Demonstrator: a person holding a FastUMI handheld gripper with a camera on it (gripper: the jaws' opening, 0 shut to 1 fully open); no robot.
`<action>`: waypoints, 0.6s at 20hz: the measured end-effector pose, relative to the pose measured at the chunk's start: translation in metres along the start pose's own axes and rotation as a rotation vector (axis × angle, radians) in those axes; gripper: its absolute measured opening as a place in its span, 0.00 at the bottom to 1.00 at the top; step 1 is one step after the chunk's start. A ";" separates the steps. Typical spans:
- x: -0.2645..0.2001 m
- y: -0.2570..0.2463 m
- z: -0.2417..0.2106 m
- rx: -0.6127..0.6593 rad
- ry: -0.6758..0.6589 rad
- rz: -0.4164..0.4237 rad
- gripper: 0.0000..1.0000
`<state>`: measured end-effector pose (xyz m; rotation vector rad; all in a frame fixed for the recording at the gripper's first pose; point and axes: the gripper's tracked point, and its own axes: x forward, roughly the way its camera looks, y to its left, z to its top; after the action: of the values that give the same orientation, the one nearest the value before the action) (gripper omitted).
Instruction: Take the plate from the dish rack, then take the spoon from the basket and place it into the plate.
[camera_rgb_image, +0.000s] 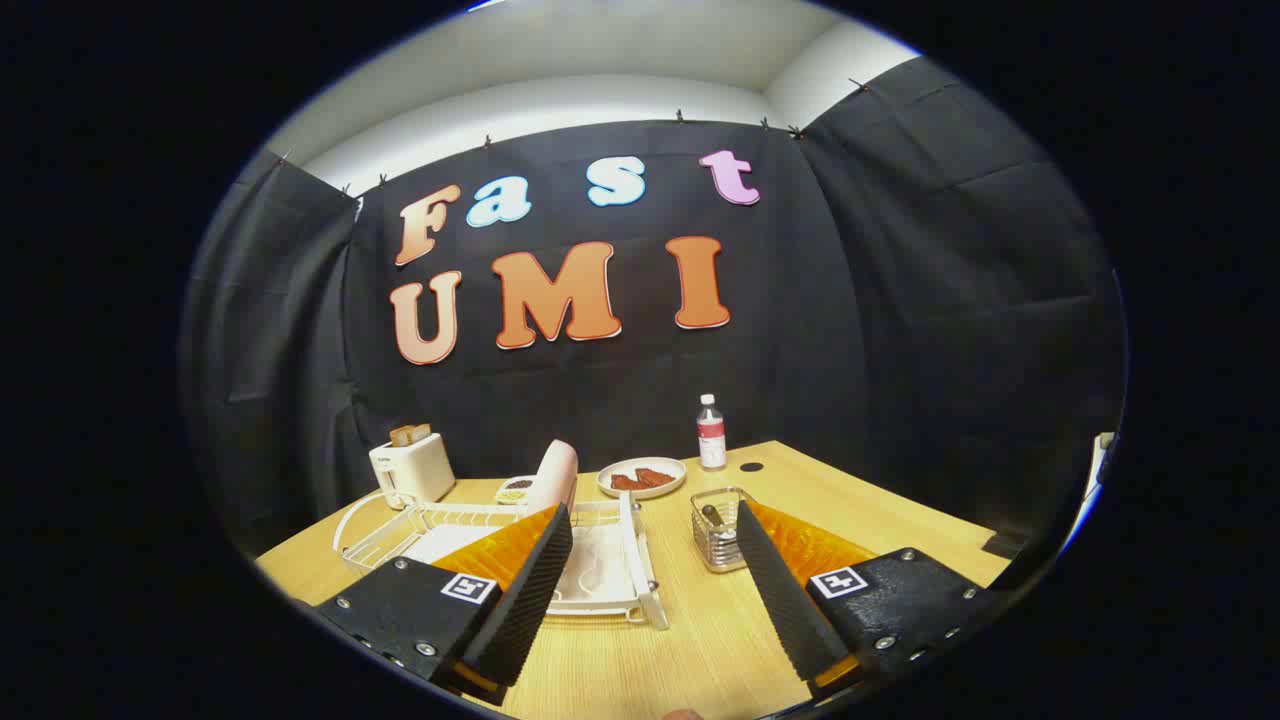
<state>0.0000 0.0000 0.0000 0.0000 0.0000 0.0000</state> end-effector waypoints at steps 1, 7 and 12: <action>-0.003 0.003 -0.003 -0.007 0.003 -0.017 0.98; -0.016 0.041 -0.018 -0.045 0.032 0.039 0.98; -0.024 0.049 -0.020 -0.054 0.033 0.042 0.98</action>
<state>-0.0241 0.0494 -0.0199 -0.0541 0.0334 0.0415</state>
